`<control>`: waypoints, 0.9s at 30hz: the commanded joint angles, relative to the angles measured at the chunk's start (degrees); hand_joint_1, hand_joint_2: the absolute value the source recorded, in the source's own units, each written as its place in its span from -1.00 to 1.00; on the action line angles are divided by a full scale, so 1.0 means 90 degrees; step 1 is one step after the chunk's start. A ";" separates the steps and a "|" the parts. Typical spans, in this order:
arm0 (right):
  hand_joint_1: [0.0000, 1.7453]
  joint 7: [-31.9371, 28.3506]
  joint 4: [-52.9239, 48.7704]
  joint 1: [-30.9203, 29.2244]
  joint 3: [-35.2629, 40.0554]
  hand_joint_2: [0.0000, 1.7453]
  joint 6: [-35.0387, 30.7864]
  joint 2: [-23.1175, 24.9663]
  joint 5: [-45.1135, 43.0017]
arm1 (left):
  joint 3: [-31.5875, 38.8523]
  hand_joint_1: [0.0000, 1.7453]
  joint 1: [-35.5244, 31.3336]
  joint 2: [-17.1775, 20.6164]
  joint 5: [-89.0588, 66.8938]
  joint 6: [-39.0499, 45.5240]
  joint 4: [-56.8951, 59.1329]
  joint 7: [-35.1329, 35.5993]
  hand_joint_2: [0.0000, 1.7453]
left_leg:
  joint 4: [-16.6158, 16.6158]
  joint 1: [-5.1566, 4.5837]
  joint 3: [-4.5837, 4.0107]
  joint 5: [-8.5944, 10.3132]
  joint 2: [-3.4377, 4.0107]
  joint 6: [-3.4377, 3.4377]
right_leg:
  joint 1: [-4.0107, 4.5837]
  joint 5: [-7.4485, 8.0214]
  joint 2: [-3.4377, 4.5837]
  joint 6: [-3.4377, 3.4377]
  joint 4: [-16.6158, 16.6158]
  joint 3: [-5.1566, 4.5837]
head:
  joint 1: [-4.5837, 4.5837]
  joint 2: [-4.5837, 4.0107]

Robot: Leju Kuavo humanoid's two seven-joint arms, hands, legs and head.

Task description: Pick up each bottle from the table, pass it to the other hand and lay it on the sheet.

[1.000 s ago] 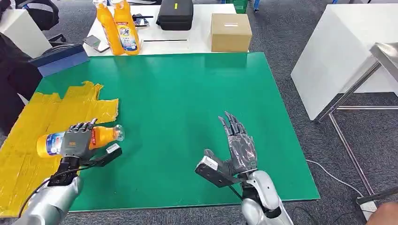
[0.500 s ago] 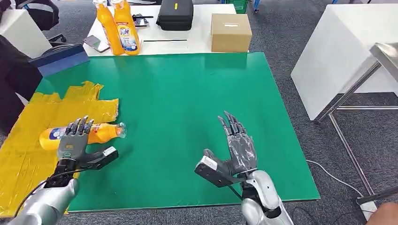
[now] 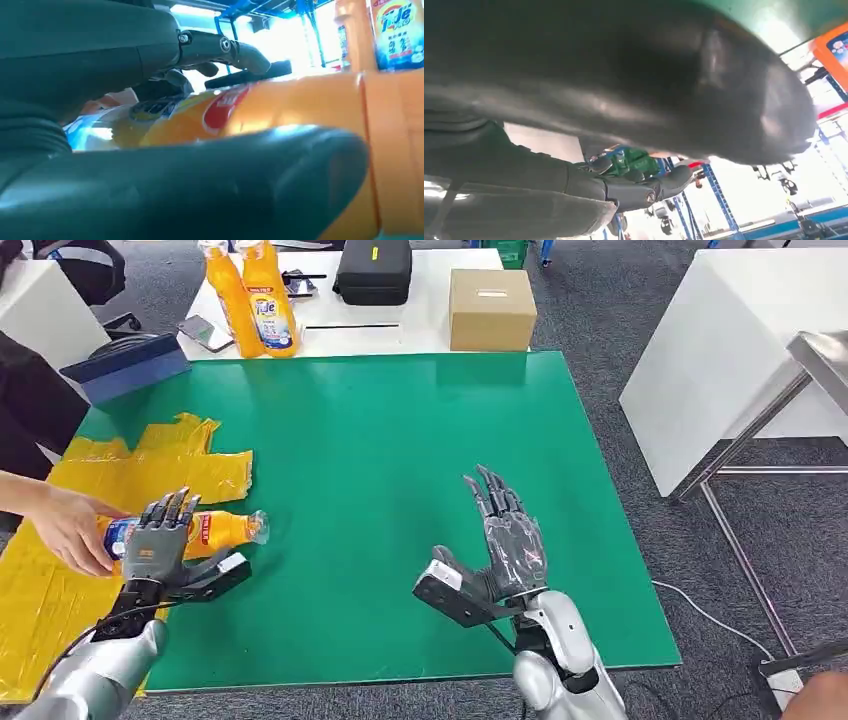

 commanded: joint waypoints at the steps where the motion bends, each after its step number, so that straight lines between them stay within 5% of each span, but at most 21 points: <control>1: -1.00 0.0066 0.0244 -0.0265 -0.0027 -1.00 -0.0006 0.0146 0.0044 | 0.2045 -1.00 0.0624 -0.0464 0.4872 -0.1976 -0.2221 -0.3263 -1.00 | 0.0000 0.0000 0.0005 -0.0003 0.0009 -0.0005 | 0.0001 -0.0001 0.0004 -0.0004 -0.0002 0.0004 | 0.0002 0.0000; 4: -1.00 -0.0164 0.0098 -0.0283 -0.0214 -1.00 -0.0035 0.0270 -0.0160 | 0.1819 -1.00 0.1340 -0.0834 0.7201 -0.4164 -0.4290 -0.2887 -1.00 | 0.0006 -0.0001 -0.0004 -0.0005 0.0007 -0.0005 | 0.0000 -0.0003 0.0000 -0.0003 0.0003 -0.0005 | 0.0000 0.0000; 8: -1.00 -0.0628 0.0132 -0.0422 -0.0201 -1.00 -0.0371 0.0365 -0.0388 | 0.1113 -1.00 0.1719 -0.1047 0.8754 -0.5009 -0.5263 -0.2730 -1.00 | 0.0005 -0.0004 -0.0002 -0.0003 0.0005 -0.0002 | -0.0002 -0.0004 -0.0004 -0.0001 0.0002 -0.0008 | 0.0000 0.0000; 18: -1.00 -0.0894 0.0637 -0.0630 0.0414 -1.00 -0.0757 0.0453 -0.0768 | -0.0290 -1.00 0.1909 -0.1225 0.9185 -0.5182 -0.5545 -0.2542 -1.00 | -0.0005 -0.0008 0.0018 -0.0003 0.0003 -0.0006 | -0.0003 -0.0003 -0.0005 -0.0004 -0.0008 0.0019 | 0.0000 0.0000; 27: -1.00 -0.0769 0.0651 -0.0866 0.0810 -1.00 -0.0863 0.0628 -0.0914 | -0.0940 -1.00 0.1253 -0.1431 0.9162 -0.5050 -0.4869 -0.2433 -1.00 | 0.0002 -0.0003 0.0007 0.0000 -0.0007 -0.0005 | 0.0001 -0.0001 -0.0013 -0.0003 -0.0001 0.0008 | 0.0000 0.0000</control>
